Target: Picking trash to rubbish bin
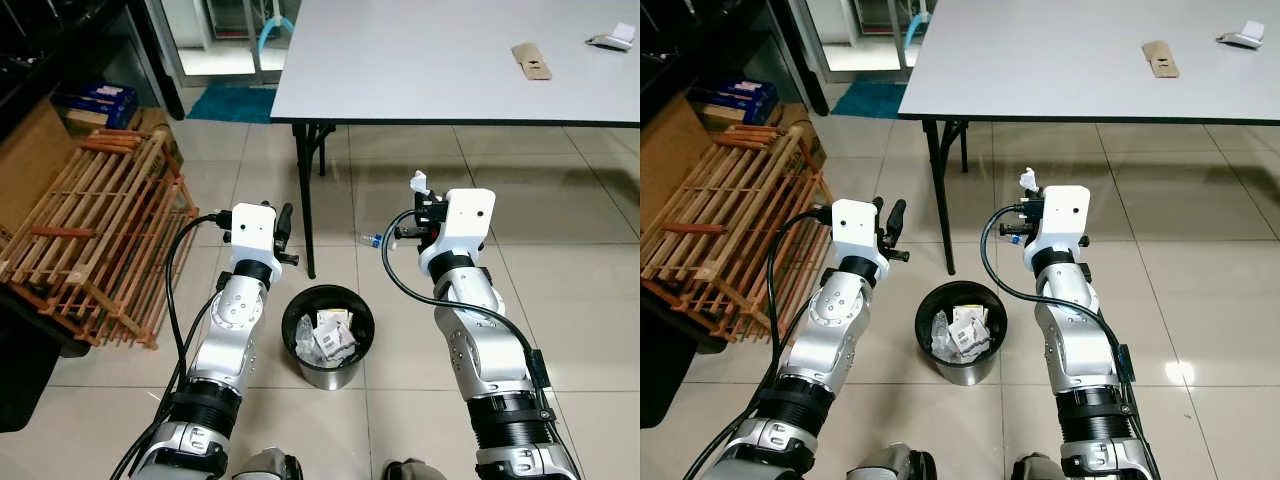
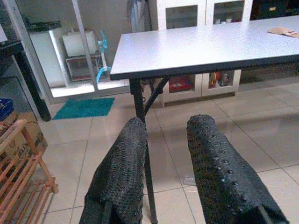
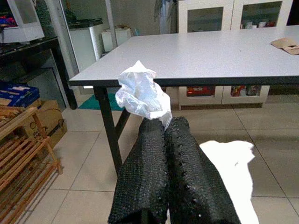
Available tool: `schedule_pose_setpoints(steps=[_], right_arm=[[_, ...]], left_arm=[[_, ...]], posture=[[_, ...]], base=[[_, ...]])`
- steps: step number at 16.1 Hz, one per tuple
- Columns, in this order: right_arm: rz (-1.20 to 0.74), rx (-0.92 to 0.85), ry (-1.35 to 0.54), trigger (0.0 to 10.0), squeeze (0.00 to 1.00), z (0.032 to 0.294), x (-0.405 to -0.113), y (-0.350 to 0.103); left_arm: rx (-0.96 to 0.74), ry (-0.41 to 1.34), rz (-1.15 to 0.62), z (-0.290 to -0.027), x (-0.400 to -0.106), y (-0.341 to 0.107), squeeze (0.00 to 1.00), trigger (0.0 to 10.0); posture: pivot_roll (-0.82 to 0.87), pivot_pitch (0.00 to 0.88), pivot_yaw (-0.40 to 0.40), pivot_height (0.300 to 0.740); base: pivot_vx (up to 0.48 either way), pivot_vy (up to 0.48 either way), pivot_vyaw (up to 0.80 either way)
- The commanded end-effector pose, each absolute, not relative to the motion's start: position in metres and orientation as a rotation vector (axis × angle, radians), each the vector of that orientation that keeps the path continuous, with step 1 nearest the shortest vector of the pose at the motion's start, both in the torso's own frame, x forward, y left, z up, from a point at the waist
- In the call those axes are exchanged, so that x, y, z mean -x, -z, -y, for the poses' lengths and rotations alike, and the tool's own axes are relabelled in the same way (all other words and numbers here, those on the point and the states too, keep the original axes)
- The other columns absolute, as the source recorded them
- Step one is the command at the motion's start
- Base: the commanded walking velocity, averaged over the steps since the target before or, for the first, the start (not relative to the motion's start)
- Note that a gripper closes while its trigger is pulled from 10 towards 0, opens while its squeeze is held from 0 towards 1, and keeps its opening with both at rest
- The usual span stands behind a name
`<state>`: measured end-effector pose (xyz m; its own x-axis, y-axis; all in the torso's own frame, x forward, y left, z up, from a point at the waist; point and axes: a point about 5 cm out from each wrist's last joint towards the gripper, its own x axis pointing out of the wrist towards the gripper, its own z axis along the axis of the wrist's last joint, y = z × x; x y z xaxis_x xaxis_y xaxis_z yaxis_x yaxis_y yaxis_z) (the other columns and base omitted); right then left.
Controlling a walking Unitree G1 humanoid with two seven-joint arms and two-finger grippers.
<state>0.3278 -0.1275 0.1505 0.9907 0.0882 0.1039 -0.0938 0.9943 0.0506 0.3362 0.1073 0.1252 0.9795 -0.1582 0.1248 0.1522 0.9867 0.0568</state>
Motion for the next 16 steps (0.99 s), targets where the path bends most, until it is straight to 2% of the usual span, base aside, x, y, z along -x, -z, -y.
schedule_pose_setpoints(steps=[1,16], right_arm=[[0.089,-0.057,-0.088,10.0,0.00,0.1272,-0.3274,-0.1487],[0.083,-0.063,-0.084,10.0,0.00,0.1274,-0.3274,-0.1477]], left_arm=[[-0.056,0.164,0.121,-0.1083,-0.3349,-0.1237,0.00,10.0],[-0.066,0.173,0.106,-0.1071,-0.3349,-0.1219,0.00,10.0]], posture=[[0.00,0.098,0.068,0.740],[0.00,0.101,0.067,0.740]], base=[[0.000,0.000,0.00],[0.000,0.000,0.00]])
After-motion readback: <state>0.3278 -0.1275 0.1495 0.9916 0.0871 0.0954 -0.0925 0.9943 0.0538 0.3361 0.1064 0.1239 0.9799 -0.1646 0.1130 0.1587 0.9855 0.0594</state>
